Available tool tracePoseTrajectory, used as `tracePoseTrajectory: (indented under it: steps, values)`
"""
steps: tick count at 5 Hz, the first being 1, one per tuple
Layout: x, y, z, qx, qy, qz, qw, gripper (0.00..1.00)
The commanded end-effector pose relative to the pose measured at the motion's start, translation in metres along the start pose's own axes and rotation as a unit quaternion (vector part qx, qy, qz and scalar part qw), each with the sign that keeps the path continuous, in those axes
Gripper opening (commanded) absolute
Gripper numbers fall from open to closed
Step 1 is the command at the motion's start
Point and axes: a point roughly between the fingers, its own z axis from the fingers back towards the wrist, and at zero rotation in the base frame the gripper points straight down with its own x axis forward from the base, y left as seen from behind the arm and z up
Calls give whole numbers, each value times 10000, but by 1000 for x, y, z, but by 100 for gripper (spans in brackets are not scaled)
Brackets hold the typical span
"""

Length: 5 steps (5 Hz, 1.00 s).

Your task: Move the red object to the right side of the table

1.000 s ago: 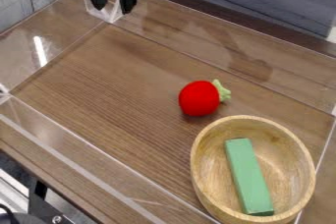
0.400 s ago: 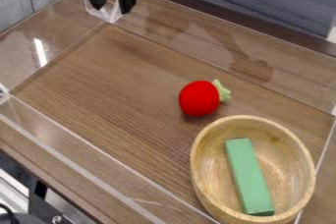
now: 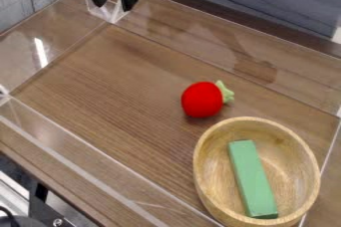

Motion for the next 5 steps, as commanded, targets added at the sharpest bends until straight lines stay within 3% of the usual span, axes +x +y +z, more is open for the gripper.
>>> tracePoseTrajectory:
  steps: [1,2,3,5]
  values:
    - [21,4,30,184,-476,-19,9987,0]
    - [20,5,22,172,-363,20,9992,100]
    - [19,5,18,163,-271,43,9995,100]
    - [23,7,14,179,-239,85,9995,100]
